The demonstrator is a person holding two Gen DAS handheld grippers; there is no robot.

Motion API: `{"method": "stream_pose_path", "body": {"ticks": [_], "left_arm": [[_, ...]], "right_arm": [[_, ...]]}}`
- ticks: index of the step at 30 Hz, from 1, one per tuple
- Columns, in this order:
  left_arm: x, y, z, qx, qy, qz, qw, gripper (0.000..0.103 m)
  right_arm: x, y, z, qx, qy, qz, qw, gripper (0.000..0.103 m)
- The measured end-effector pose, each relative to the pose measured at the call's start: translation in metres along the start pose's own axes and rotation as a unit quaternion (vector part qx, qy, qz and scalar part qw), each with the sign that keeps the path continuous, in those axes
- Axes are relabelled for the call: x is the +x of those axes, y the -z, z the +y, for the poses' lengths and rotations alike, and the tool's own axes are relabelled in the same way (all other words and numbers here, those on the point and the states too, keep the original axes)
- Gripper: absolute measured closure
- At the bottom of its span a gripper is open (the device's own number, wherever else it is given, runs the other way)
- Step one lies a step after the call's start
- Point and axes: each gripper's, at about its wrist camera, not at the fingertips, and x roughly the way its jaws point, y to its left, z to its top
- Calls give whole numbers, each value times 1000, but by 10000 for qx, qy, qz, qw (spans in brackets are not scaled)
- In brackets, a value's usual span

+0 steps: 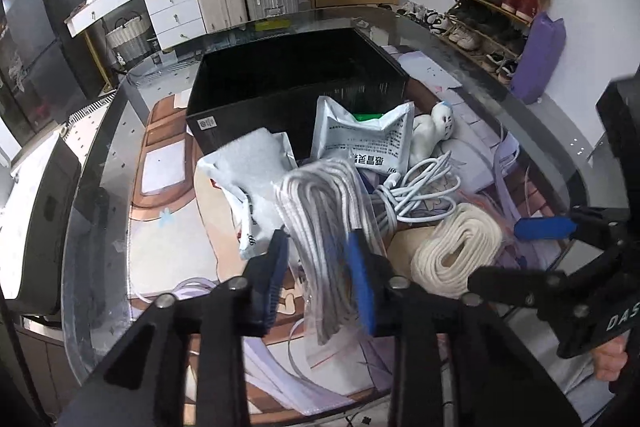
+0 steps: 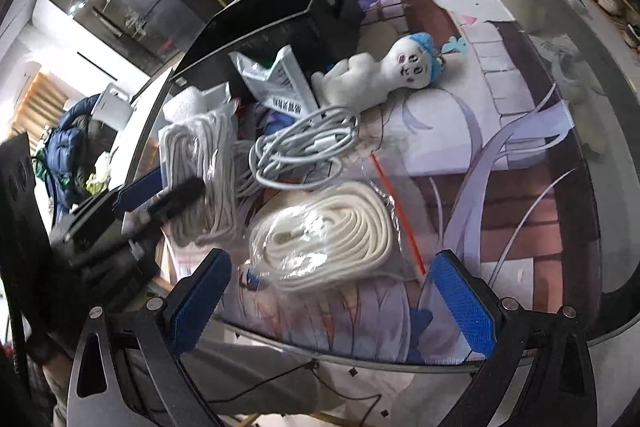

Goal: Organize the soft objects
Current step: 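Reach down and grasp the bagged grey cable bundle with the left gripper, then grasp the bagged white rope coil with the right gripper while the left gripper holds the cable bag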

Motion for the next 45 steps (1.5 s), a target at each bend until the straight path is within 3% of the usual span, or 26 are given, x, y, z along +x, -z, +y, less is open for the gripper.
{"method": "stream_pose_path", "body": {"ticks": [1, 3, 8, 9, 10, 13, 14, 21, 26, 31, 39, 43, 45], "left_arm": [[1, -1, 0, -28, -78, -19, 10000, 38], [4, -1, -3, -55, -316, -153, 9994, 25], [18, -1, -5, -80, -240, -16, 9997, 24], [24, -1, -6, -70, -224, 99, 9997, 26], [27, 1, -7, -67, -195, 169, 9996, 45], [29, 3, -4, -137, -129, 258, 9995, 66], [25, 3, 0, -191, -43, 257, 9995, 68], [-3, 13, 19, -247, 98, 126, 9996, 69], [-9, 23, 41, -328, -24, 114, 9994, 69], [-9, 35, 49, -275, -60, 164, 9995, 69], [-10, 37, 48, -293, 26, 171, 9994, 69], [-8, 37, 50, -337, -7, 203, 9992, 69], [-7, 38, 50, -315, -13, 204, 9993, 69]], "right_arm": [[-1, -1, 1, 11, 1, -35, 10000, 0], [-2, -2, 4, -56, 35, -56, 10000, 0], [-3, 4, -2, -92, 168, -74, 9998, 1], [-3, 4, -5, -23, 168, -49, 9998, 1], [-3, 5, -8, 33, 144, -15, 9999, 1], [-4, 5, -8, -9, 53, 28, 10000, 0], [-4, 6, -8, -13, 15, 51, 10000, 1], [4, 0, 5, 249, -7, 76, 9997, 0], [-9, 5, -1, 648, -59, -112, 9978, 0], [-5, 19, 2, 1018, -343, 226, 9940, 0], [16, -10, 23, 1184, 678, -132, 9906, 0], [28, -18, 38, 298, 1279, -398, 9905, 2], [27, -16, 38, -50, 1383, -420, 9895, 12]]}}
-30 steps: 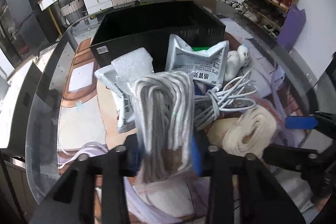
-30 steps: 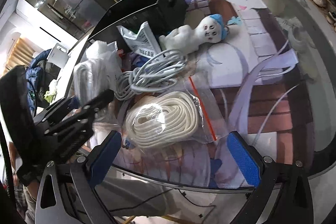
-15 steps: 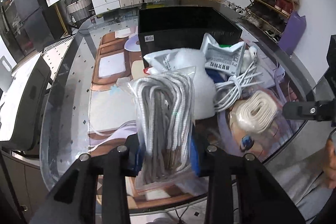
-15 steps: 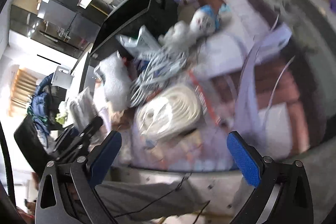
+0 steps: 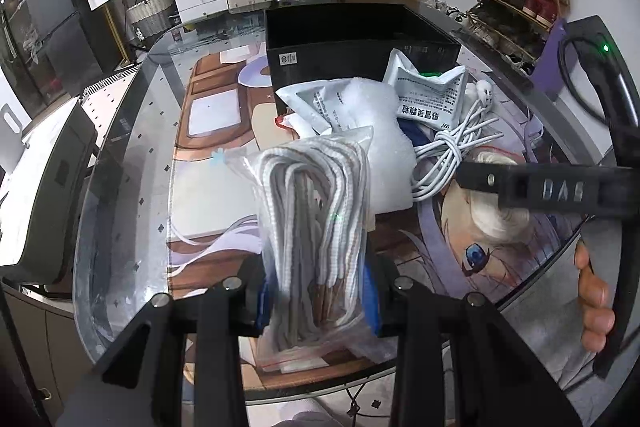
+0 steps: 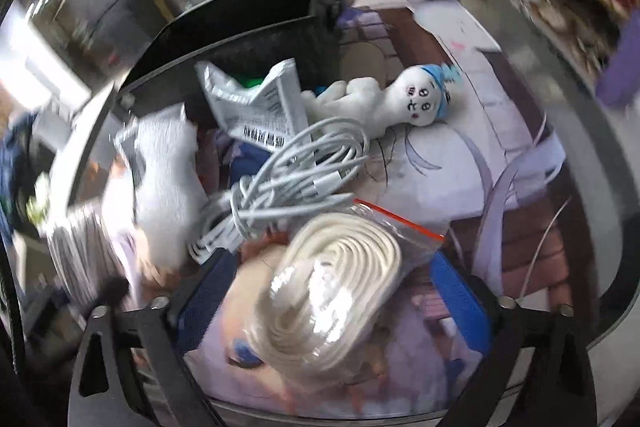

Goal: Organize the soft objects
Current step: 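Grasp the bagged white rope coil with the right gripper while the left gripper holds the cable bag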

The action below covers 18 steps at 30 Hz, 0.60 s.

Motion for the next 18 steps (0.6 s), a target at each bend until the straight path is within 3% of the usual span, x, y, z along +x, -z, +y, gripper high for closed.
{"method": "stream_pose_path", "body": {"ticks": [2, 5, 8, 14, 16, 18], "left_arm": [[2, 2, 1, -17, 12, 31, 10000, 69], [6, 4, -3, 102, 20, 83, 9999, 69], [10, 1, -13, 300, 47, 72, 9995, 69], [25, -2, -14, 182, 209, 292, 9992, 62], [26, 2, -12, 93, 236, 343, 9991, 45], [25, 8, -13, 129, 95, 230, 9996, 36]], "right_arm": [[-6, 7, -2, -283, 125, -69, 9995, 34], [-14, 12, -8, -775, -202, -87, 9967, 56], [-17, 19, -16, -1013, -687, -26, 9925, 59], [-21, 26, -9, -1450, -403, -190, 9884, 58], [-19, 27, -6, -1460, -425, -169, 9882, 56], [-19, 31, -2, -1459, -490, -136, 9880, 54]]}}
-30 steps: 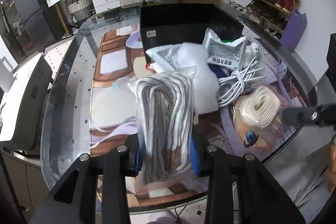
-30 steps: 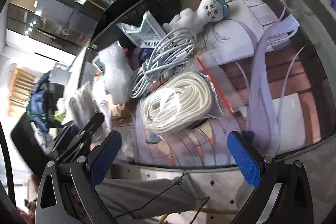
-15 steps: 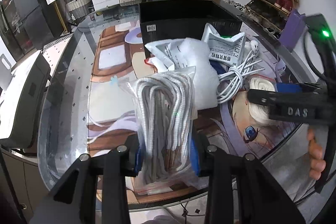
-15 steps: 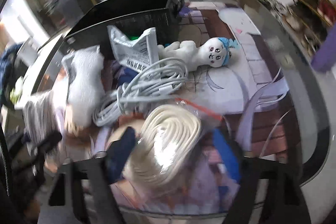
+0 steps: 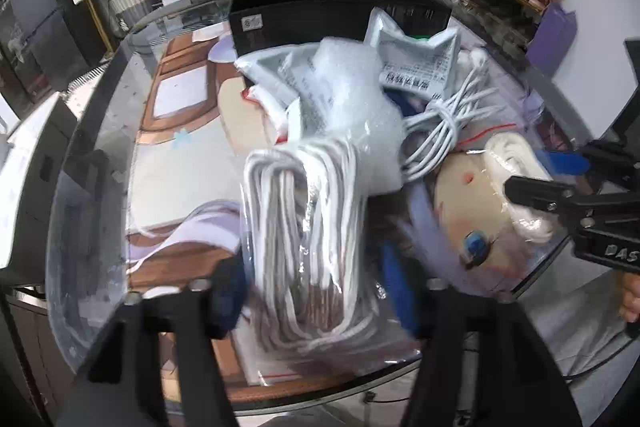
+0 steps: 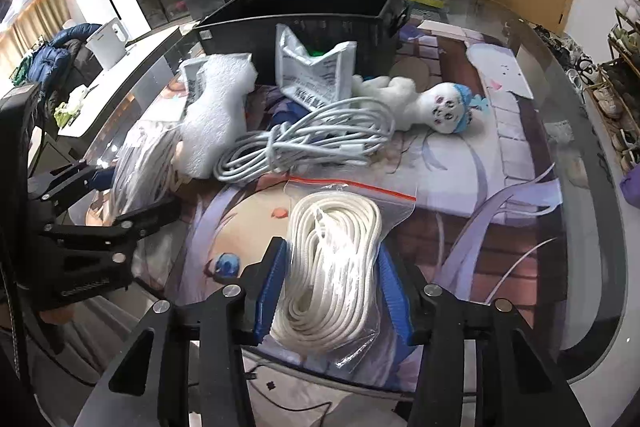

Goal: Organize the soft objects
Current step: 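Grasp the bagged white rope coil with the right gripper while the left gripper holds the cable bag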

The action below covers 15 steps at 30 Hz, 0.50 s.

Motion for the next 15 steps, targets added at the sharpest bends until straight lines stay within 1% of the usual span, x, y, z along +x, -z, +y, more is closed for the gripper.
{"method": "stream_pose_path", "body": {"ticks": [1, 3, 4, 5, 6, 7, 8, 9, 10, 11, 13, 14, 15], "left_arm": [[0, 2, 0, -9, -35, -47, 10000, 34], [0, 3, 4, -62, 23, -79, 9999, 33], [0, 3, 3, -15, -1, -81, 10000, 27], [1, 3, 4, -39, -135, -103, 9998, 21], [4, 4, 8, -196, -252, -90, 9994, 3], [8, 6, 17, -586, -281, 31, 9979, 0], [9, 6, 19, -581, -272, 27, 9979, 0], [10, 5, 17, -440, -265, 69, 9987, 0], [11, 4, 19, -379, -174, 144, 9990, 0], [12, 3, 18, -335, -160, 172, 9992, 0], [12, 3, 19, -298, -127, 244, 9992, 0], [11, 4, 19, -235, -151, 230, 9993, 2], [8, 3, 18, -149, -204, 156, 9996, 12]], "right_arm": [[0, 1, 1, 12, -82, 2, 10000, 52], [0, 5, 1, 14, -105, 19, 9999, 51], [1, 5, 1, 13, -94, 36, 9999, 50], [2, 5, 1, 16, -105, 40, 9999, 49], [2, 4, 1, 6, -105, 32, 9999, 49], [3, 4, 1, -5, -83, 37, 10000, 48], [3, 4, 1, -17, -52, 39, 10000, 47], [3, 4, 1, -17, -23, 33, 10000, 46], [4, 4, 1, -17, 4, 33, 10000, 43], [3, 5, 1, -16, 46, 28, 10000, 40], [3, 5, 2, -8, 87, 32, 10000, 39], [2, 4, 2, -10, 126, 12, 9999, 39], [2, 3, 2, -36, 158, -16, 9999, 39]]}}
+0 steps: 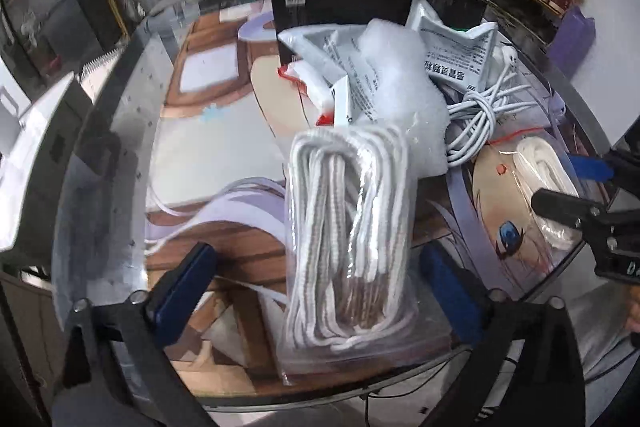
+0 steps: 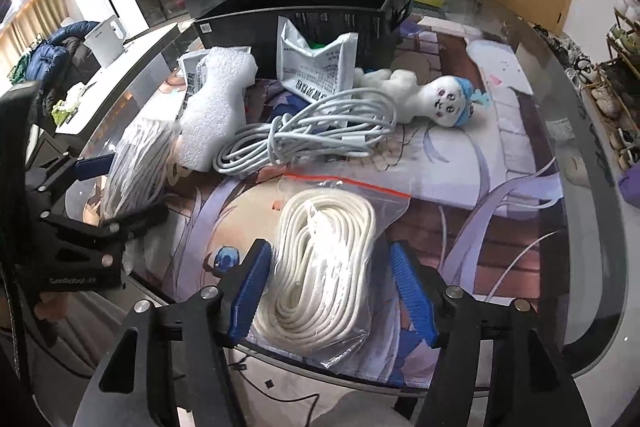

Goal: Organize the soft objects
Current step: 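Grasp the bagged white rope coil with the right gripper while the left gripper holds the cable bag, then carry both bags over the black bin and lower them inside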

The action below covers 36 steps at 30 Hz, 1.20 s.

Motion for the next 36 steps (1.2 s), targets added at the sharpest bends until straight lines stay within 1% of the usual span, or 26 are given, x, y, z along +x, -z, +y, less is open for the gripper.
{"method": "stream_pose_path", "body": {"ticks": [1, 3, 4, 5, 6, 9, 10, 11, 12, 14, 16, 17, 19, 21, 26, 29, 33, 36], "left_arm": [[-3, -1, -3, 122, -36, -68, 9999, 22], [-6, -3, -11, 320, -127, -106, 9993, 28], [-6, -3, -14, 399, -111, -132, 9991, 36], [-8, -3, -17, 445, -54, -132, 9989, 42], [-10, -3, -19, 504, 25, -128, 9986, 52], [-13, -4, -23, 574, 103, -152, 9982, 60], [-14, -4, -22, 564, 146, -144, 9982, 61], [-15, -5, -22, 548, 169, -148, 9982, 61], [-17, -6, -21, 521, 187, -165, 9983, 62], [-22, -7, -18, 490, 217, -205, 9984, 63], [-29, -5, -18, 536, 192, -269, 9980, 63], [-32, -5, -18, 600, 121, -307, 9977, 63], [-40, -5, -14, 613, 66, -438, 9971, 63], [-45, -5, -12, 611, 176, -504, 9967, 63], [-53, -5, -12, 629, 306, -580, 9959, 63], [-57, -6, -10, 575, 364, -625, 9957, 63], [-67, -13, -3, 488, 309, -752, 9955, 63], [-72, -17, -2, 456, 359, -823, 9949, 63]], "right_arm": [[-1, -1, 1, -35, 39, -27, 10000, 39], [-2, -1, 1, -45, 138, -44, 9999, 36], [-1, -2, 0, -23, 136, -18, 9999, 36], [1, -1, -1, 37, 68, 54, 10000, 36], [3, 0, -2, 89, 20, 92, 9999, 36], [3, 1, -1, 15, 56, 96, 9999, 35], [4, 1, 0, -16, 55, 100, 9999, 36], [3, 0, 0, -46, 35, 102, 9999, 46], [2, 0, 2, -94, -20, 94, 9999, 53], [0, 1, 5, -196, 46, 80, 9998, 61], [-1, 0, 4, -210, 34, 96, 9997, 66], [-3, -1, 3, -218, 25, 74, 9997, 68], [-7, -3, 3, -254, 43, 1, 9997, 69], [-12, -5, 2, -284, 41, -83, 9996, 69], [-24, -8, -1, -169, -197, -229, 9994, 69], [-33, -11, 0, -210, -286, -382, 9986, 69], [-41, -15, 2, -204, -355, -501, 9979, 69], [-49, -18, 4, -199, -411, -617, 9970, 69]]}}
